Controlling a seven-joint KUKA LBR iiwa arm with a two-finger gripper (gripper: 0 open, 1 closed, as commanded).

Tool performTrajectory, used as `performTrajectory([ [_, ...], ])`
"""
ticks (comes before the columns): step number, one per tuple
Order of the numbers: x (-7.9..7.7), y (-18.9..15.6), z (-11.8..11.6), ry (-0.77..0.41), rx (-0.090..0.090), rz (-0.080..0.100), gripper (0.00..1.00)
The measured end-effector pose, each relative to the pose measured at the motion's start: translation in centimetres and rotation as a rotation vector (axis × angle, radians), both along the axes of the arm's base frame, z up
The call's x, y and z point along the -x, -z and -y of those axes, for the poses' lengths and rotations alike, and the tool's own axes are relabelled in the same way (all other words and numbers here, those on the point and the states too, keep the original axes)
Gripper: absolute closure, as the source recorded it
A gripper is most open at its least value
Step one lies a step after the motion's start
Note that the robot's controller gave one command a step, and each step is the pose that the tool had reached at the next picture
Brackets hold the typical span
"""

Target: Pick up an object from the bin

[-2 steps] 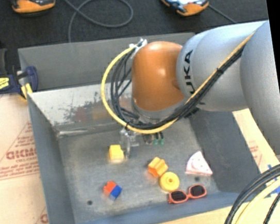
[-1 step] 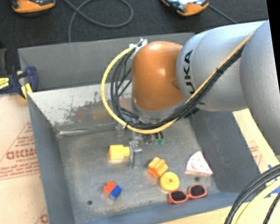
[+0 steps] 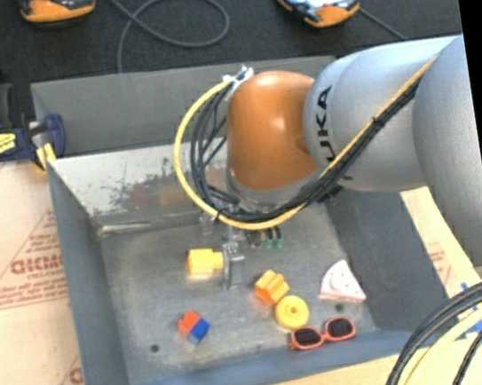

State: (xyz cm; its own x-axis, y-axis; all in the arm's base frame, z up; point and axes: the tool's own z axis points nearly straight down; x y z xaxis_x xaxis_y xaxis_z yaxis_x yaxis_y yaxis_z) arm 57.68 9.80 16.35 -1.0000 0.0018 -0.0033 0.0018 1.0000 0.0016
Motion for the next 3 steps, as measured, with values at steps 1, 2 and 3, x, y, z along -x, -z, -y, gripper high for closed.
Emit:
performTrajectory([
  [1, -1.1, 3.4, 0.9, 0.069, -0.001, 0.006, 0.0],
  [2, 2.5, 9.1, 2.4, 0.165, 0.0, 0.0, 0.0],
  [3, -3.8, 9.1, 0.8, 0.145, -0.001, 0.0, 1.0],
])
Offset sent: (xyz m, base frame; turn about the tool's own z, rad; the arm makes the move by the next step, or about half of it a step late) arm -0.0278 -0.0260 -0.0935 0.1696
